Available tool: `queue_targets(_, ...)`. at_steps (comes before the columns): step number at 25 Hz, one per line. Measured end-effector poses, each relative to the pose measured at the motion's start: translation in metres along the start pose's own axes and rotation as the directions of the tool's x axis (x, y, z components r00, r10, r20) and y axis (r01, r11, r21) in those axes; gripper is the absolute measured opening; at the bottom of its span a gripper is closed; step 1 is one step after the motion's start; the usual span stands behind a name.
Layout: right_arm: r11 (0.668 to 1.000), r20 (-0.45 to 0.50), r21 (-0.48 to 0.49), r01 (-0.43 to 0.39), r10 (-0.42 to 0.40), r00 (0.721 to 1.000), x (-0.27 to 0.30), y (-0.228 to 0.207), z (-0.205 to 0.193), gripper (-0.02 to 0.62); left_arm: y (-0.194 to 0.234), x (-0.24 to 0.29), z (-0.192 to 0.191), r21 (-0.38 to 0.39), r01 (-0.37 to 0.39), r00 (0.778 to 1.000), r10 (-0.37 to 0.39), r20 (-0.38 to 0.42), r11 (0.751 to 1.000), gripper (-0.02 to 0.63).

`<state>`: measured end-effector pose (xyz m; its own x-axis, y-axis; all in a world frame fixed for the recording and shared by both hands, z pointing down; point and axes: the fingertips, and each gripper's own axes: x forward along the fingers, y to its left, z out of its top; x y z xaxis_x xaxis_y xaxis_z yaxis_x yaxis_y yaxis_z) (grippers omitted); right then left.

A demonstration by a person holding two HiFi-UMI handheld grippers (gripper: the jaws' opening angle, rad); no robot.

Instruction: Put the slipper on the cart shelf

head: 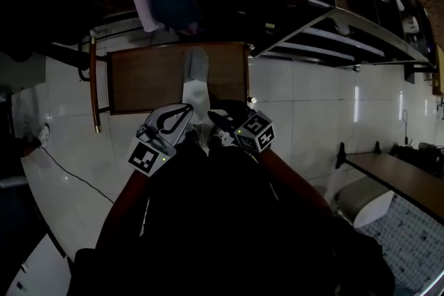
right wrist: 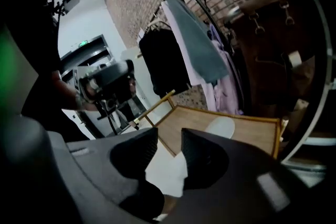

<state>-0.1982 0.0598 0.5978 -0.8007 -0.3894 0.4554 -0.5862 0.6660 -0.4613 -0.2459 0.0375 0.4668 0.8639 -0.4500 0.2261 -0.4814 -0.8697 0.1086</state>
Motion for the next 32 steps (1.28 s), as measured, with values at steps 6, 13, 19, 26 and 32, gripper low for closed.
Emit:
queue_targets(6,0.969,-0.192,0.216,0.125,-0.083,0.978,0.057,-0.055,-0.066,0.173,0.034,-0.005,-0.020,-0.038,0.043,0.999,-0.043,0.010,0.998,0.006)
queue_targets(13,0.853,-0.291,0.481,0.203,-0.063,0.955,0.092,-0.090,-0.111,0.216,0.050,-0.010,-0.031,-0.048,0.106,0.994,-0.105,0.023,0.993,0.006)
queue_targets(19,0.803,-0.390,0.555,0.216,0.022,0.921,0.115,-0.092,-0.149,0.230,0.056,-0.019,-0.034,-0.059,0.072,0.997,-0.071,0.006,0.996,0.006)
queue_targets(26,0.728,-0.349,0.661,0.183,0.082,0.933,0.130,-0.092,-0.158,0.122,0.056,-0.035,-0.052,-0.131,0.005,0.999,-0.010,-0.038,0.991,0.005)
queue_targets(32,0.733,-0.246,0.676,0.078,0.125,0.961,0.123,-0.081,-0.135,0.067,0.048,-0.040,-0.060,-0.138,-0.015,0.998,0.007,-0.061,0.990,0.005)
